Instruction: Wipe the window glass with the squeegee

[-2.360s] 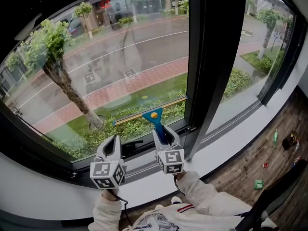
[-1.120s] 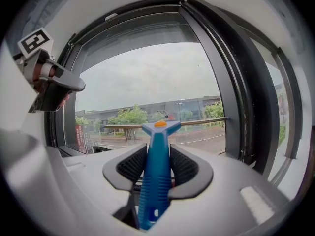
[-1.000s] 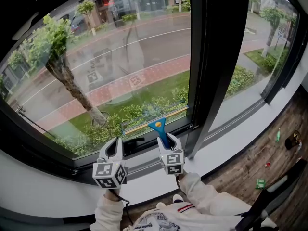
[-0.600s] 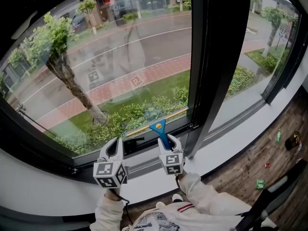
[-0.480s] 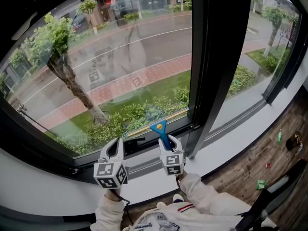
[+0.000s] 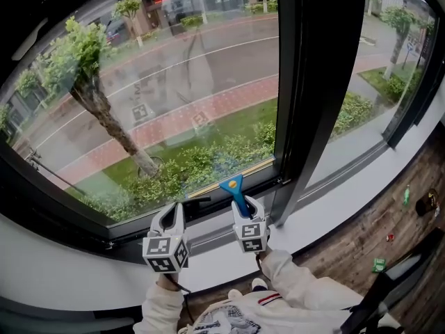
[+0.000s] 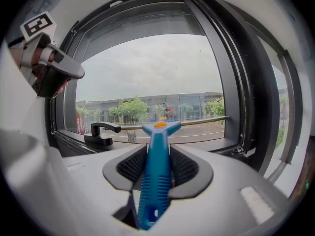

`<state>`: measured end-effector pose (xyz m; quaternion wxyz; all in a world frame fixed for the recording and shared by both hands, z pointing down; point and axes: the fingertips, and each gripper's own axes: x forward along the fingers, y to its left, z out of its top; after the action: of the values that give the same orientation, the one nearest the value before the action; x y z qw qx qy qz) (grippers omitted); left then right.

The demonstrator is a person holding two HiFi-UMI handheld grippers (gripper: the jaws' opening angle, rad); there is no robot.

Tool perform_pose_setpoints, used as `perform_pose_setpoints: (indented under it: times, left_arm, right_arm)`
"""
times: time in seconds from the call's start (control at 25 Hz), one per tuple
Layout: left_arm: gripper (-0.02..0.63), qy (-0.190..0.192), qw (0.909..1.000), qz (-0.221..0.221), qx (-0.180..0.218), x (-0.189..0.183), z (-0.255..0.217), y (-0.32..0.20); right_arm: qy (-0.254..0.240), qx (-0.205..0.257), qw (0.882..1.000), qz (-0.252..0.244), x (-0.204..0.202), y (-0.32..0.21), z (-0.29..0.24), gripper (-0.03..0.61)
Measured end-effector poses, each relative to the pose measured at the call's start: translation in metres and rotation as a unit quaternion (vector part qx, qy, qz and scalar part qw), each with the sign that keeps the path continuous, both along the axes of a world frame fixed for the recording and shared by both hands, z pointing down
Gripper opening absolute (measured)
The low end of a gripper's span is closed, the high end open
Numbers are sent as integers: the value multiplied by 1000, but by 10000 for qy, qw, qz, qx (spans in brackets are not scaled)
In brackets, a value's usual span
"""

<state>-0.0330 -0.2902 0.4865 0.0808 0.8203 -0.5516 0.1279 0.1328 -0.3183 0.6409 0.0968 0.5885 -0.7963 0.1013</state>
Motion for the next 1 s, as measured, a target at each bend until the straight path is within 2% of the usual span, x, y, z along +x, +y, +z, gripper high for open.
perform_pose_setpoints:
  times: [0.2, 0.48, 0.8, 1.0]
  left_arm:
    - [2, 4, 9993, -95, -361, -2, 38, 4]
    - [2, -68, 9976, -69, -685, 2, 63, 11]
    - [2, -111, 9968, -19, -785, 12, 71, 12]
    - [2, -81, 9964, -71, -839, 17, 78, 16]
  right_arm:
    - [10, -63, 10000, -25, -2, 0, 8, 147]
    - [-54, -171, 9998, -30, -2, -1, 19, 147]
    - [-158, -280, 9995, -77, -4, 0, 27, 147]
    - [-281, -135, 9995, 43, 0, 7, 11, 146]
